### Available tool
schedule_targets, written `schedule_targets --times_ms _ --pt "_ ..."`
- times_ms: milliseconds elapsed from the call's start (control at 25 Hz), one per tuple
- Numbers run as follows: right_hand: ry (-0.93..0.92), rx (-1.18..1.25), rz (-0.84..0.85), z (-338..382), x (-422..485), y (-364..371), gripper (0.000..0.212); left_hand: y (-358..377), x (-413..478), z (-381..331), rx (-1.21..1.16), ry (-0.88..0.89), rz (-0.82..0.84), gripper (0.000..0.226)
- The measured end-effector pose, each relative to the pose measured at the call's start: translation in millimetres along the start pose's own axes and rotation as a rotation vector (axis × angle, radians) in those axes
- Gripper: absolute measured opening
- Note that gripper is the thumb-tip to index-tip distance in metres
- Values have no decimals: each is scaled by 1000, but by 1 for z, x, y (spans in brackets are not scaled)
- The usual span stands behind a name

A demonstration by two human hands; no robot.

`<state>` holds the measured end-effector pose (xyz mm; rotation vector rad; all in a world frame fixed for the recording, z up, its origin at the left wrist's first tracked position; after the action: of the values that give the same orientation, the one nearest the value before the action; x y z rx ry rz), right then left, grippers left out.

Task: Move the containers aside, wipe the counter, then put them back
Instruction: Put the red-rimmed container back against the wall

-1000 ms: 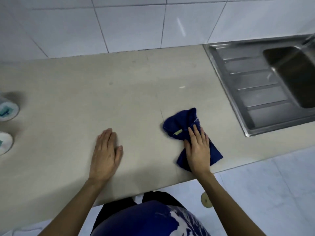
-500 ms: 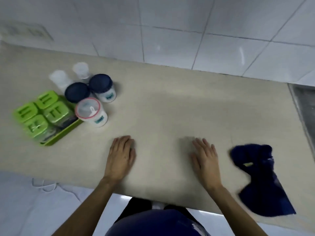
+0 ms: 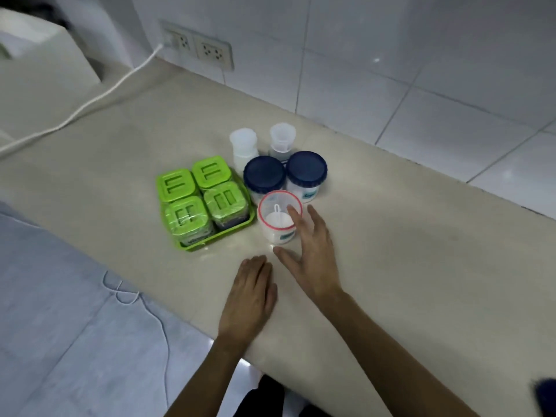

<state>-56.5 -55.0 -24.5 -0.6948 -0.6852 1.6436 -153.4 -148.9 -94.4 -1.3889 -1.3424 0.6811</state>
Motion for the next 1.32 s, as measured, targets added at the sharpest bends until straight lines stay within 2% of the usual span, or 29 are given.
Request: schedule_targets --times_ms 200,360,440,560,680,840,1000,1120,1200,1320 --pt "95 173 -9 5 33 16 72 2 2 -2 -21 8 10 39" --pt "111 215 -111 -21 18 -19 70 -3 2 -2 -80 -6 -35 38" --pt "173 217 -180 -58 4 -54 71 -2 11 -17 -128 40 -47 39" --pt "282 181 -288 -129 -14 -120 70 16 41 -65 -150 224 1 40" --pt "432 133 -417 -211 -25 -190 69 52 91 -131 -153 411 53 40" --pt "543 95 -534 -297 -17 -270 68 92 162 -219 -159 547 72 41" --pt "582 71 -585 -362 7 -329 67 127 204 -263 -164 448 91 42" --pt "575 91 -599 -399 29 -357 66 140 203 -286 -122 481 92 42" --pt "579 94 -619 -419 41 -373 67 142 200 -293 -85 518 80 43" --pt "618 136 -652 -443 52 -384 67 144 201 -284 -122 428 99 46"
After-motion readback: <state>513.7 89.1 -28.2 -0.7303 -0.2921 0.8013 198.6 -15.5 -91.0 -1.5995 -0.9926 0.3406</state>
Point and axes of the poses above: each hand's wrist, its own x-axis towards the middle knuckle, its own y-axis out of the palm, z = x × y, the point moved 9 cm from there along x, towards the middle knuckle, and after that the axes turned 15 degrees about y, right-handed, at the moved point
